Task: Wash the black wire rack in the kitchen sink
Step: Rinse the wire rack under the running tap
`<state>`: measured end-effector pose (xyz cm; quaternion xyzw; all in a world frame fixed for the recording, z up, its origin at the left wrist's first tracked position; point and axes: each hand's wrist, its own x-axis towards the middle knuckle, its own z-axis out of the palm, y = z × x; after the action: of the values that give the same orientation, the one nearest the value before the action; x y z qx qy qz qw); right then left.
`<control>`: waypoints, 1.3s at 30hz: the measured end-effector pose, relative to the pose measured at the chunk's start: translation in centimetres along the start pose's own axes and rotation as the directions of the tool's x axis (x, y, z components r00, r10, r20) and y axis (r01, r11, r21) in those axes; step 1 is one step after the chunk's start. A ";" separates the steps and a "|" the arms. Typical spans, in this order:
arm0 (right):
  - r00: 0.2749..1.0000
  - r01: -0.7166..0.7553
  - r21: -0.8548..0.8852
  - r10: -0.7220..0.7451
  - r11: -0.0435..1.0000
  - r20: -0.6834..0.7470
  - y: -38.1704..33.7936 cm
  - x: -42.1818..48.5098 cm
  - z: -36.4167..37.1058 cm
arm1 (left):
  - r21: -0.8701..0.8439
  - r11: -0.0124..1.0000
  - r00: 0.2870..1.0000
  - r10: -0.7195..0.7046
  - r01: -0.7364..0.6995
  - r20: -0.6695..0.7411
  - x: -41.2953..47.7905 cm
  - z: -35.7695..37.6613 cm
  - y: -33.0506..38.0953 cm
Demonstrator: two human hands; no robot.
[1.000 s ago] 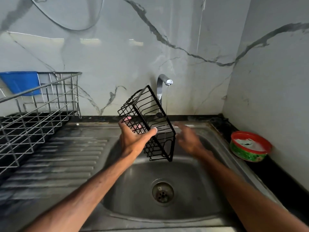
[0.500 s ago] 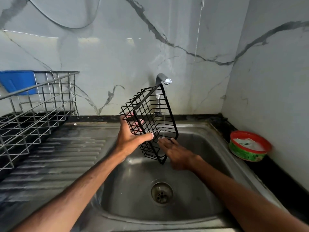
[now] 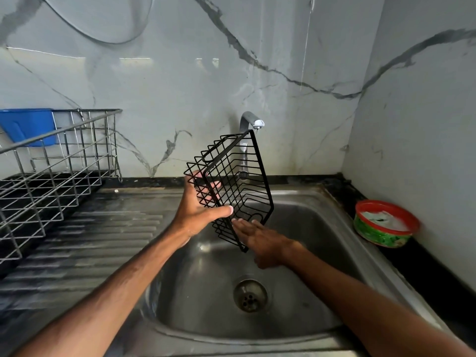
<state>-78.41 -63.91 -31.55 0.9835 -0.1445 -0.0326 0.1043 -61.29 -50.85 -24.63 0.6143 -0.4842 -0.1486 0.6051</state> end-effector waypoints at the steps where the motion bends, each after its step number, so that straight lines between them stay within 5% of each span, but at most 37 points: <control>1: 1.000 0.010 -0.014 -0.010 1.000 -0.021 0.6 -0.1 0.0 | 0.006 1.000 1.000 0.009 -0.009 -0.001 0.1 -0.1 -0.1; 5: 0.977 -0.128 -0.053 0.117 0.990 -0.177 3.8 -1.7 -0.6 | -0.006 1.000 1.000 0.012 -0.013 -0.007 0.6 0.0 -0.2; 9: 0.960 -0.244 -0.089 0.228 0.966 -0.160 3.8 -1.9 -0.7 | -0.031 0.999 1.000 -0.024 0.024 -0.017 0.8 0.1 -0.3; 19: 0.990 0.099 0.225 -0.118 0.969 0.073 -0.5 -0.9 -1.1 | 0.027 0.998 0.999 -0.052 0.052 0.004 1.0 -1.1 -1.0; 25: 0.999 0.033 0.429 -0.046 0.903 0.020 3.7 -3.2 -1.2 | 0.056 0.997 0.998 -0.048 0.046 0.045 0.5 -0.6 -0.2; 31: 0.986 -0.148 0.178 0.133 0.973 0.097 4.8 -4.6 -1.3 | 0.054 0.989 0.989 -0.137 0.135 0.053 0.5 -1.1 -0.1; 36: 0.995 -0.101 0.403 0.100 0.909 0.024 2.9 -3.5 -3.9 | -0.053 0.957 0.958 -0.282 0.285 0.059 0.1 -0.8 0.7; 39: 0.986 -0.093 0.667 0.162 0.739 -0.042 3.0 -4.3 -6.0 | -0.125 0.924 0.931 -0.350 0.362 0.104 -0.4 -0.4 1.4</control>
<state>-82.76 -64.30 -24.94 0.9445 -0.2083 0.0755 -0.2425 -61.72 -50.03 -23.43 0.6409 -0.3764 -0.3146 0.5904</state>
